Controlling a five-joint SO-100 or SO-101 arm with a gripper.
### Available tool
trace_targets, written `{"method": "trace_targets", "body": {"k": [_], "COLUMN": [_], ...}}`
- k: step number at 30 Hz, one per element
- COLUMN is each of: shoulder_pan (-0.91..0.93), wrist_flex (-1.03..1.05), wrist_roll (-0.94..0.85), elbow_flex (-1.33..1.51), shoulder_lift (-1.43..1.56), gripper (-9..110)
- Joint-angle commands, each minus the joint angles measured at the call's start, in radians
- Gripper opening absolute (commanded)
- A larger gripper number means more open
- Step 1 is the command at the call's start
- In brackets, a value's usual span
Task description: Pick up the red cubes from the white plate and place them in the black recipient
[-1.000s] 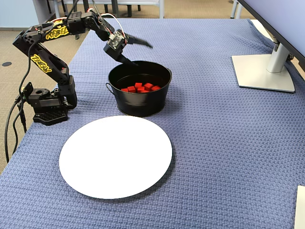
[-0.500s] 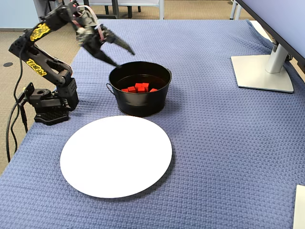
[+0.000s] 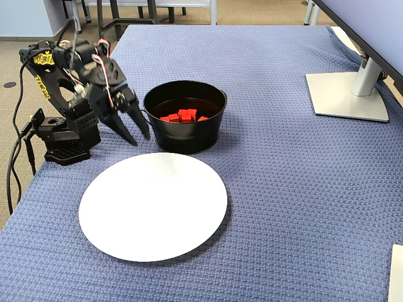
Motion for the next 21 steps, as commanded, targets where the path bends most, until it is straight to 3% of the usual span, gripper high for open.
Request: {"method": "trace_targets", "body": {"k": [1,21], "shoulder_pan": [-0.008,-0.394], "wrist_flex": [-0.023,0.153], "wrist_roll": [0.011,0.324], "elbow_flex": [0.078,0.495], "shoulder_lift": [0.067,0.511], "gripper": [1,0]}}
